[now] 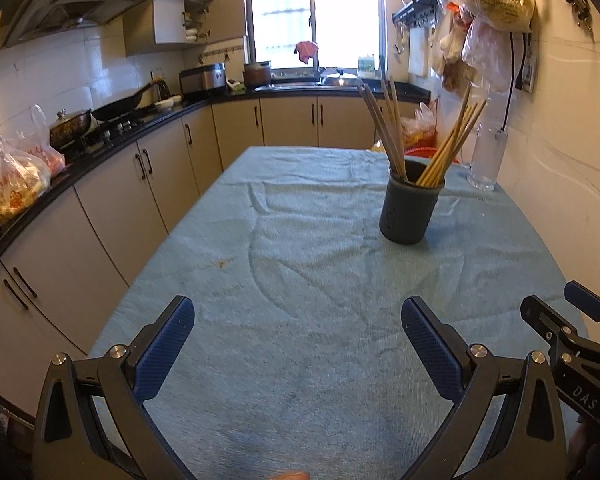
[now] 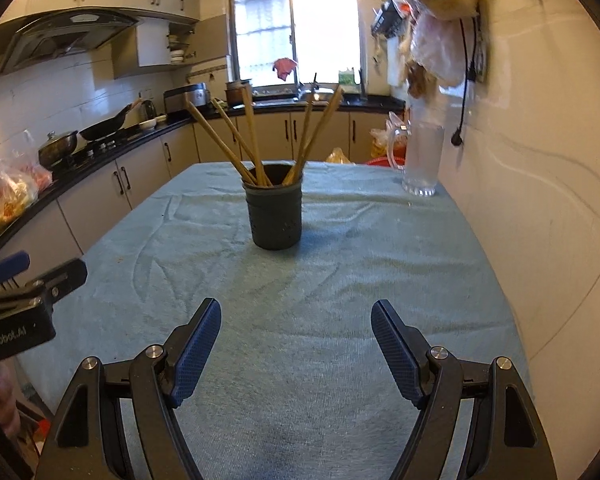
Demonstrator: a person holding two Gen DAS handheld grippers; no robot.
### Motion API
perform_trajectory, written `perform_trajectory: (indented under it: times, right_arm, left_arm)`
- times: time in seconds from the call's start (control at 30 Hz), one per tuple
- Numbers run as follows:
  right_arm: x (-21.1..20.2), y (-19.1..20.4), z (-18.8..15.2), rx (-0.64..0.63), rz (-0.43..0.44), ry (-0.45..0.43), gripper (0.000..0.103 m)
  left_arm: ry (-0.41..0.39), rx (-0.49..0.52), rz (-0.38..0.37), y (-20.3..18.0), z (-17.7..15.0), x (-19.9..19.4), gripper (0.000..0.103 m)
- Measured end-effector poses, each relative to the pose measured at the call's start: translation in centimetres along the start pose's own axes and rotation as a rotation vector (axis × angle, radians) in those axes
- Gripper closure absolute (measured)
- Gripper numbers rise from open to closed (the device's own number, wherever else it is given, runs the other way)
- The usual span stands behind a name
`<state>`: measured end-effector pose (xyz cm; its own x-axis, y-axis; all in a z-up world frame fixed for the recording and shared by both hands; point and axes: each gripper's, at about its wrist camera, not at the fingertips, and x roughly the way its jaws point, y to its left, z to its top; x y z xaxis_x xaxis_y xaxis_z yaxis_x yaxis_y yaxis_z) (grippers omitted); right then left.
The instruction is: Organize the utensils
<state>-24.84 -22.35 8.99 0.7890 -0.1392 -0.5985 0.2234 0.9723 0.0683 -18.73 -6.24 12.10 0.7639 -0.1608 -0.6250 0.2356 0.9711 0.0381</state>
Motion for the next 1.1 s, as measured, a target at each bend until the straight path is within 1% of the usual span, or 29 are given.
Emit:
perform_trajectory:
  times: [0.23, 0.5, 0.77, 1.1]
  right_arm:
    - [1.8, -0.7, -0.5, 0.039, -0.006, 0.045, 0.021]
    - [2.4, -0.8, -0.3, 0.047, -0.016, 0.036, 0.021]
    - [3.1, -1.0, -0.3, 0.056, -0.02, 0.048, 0.021]
    - [2.9, -0.7, -0.4, 0.048, -0.031, 0.025, 0.021]
  left_arm:
    - [0.05, -0.001, -0.028, -0.3, -0.2, 1.5, 0.0]
    - [0.087, -0.002, -0.04, -0.4, -0.3, 2.9, 0.0]
    - [0.095, -0.003, -0.041, -0.5, -0.2, 3.4, 0.0]
    - [0.092, -0.002, -0.046, -0.4, -0.3, 3.4, 0.0]
